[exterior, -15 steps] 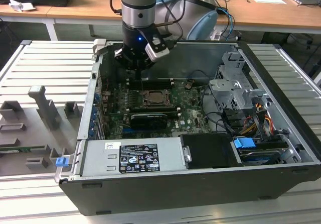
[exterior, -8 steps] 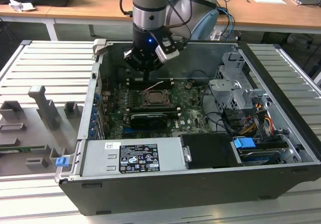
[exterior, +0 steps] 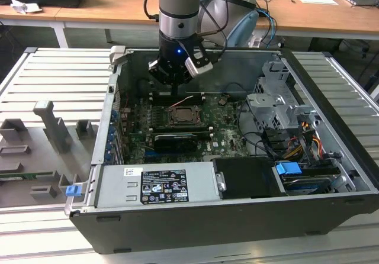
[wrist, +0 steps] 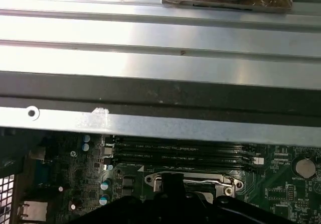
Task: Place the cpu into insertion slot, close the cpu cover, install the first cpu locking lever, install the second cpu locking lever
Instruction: 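Install the first cpu locking lever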
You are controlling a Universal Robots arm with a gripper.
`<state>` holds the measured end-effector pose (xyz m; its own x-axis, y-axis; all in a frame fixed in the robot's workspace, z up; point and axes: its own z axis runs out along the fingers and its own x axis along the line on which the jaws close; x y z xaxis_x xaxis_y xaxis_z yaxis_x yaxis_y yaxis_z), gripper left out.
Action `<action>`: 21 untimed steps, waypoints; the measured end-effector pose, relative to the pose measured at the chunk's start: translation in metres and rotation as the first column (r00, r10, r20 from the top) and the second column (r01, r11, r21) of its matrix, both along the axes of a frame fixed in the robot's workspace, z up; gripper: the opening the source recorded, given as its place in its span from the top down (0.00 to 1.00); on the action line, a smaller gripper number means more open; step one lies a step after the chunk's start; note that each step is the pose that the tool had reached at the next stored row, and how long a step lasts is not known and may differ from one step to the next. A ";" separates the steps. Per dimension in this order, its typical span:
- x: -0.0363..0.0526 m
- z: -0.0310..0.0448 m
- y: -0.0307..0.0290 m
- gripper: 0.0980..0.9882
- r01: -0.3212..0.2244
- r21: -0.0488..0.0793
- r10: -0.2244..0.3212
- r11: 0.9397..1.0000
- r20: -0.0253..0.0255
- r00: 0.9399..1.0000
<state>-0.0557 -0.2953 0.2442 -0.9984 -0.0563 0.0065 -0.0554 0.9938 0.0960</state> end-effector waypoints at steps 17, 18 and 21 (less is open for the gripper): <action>0.0120 -0.0159 0.0028 0.99 -0.031 0.008 0.031 0.999 0.012 0.999; 0.0130 -0.0165 0.0035 0.99 -0.031 0.009 0.031 0.999 0.012 0.999; 0.0162 -0.0187 0.0047 0.99 -0.031 0.009 0.031 0.999 0.012 0.999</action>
